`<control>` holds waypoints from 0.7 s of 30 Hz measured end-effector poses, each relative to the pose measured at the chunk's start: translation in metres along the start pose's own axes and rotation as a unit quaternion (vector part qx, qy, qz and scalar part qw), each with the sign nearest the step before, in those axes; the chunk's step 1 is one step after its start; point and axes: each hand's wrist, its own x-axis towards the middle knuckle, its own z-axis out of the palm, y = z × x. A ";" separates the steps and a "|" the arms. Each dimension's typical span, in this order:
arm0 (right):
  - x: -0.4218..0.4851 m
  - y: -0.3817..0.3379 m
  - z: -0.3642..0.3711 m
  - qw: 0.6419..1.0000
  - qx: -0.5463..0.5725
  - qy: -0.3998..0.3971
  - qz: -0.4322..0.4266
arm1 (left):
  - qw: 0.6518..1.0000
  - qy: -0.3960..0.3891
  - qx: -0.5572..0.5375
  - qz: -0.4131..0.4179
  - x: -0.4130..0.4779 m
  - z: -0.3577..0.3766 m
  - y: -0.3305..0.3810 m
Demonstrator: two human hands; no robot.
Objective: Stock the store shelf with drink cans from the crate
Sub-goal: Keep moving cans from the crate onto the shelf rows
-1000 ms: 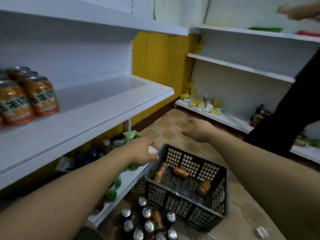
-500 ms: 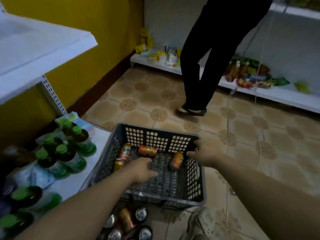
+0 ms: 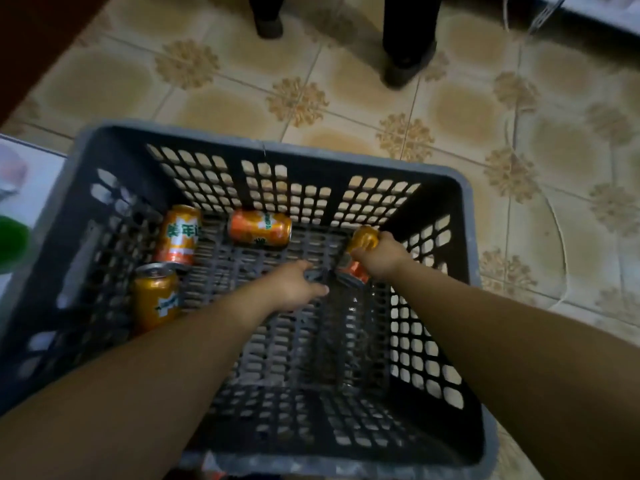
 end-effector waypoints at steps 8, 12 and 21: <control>0.039 0.013 0.044 0.986 0.153 0.061 0.026 | 0.996 -0.037 -0.074 -0.023 0.038 0.015 -0.031; -0.009 -0.002 0.040 0.964 0.261 0.030 -0.045 | 0.989 -0.041 -0.143 0.000 -0.001 0.004 -0.019; -0.195 -0.061 -0.005 0.874 0.446 -0.050 -0.184 | 0.955 0.067 -0.261 0.128 -0.202 -0.043 -0.002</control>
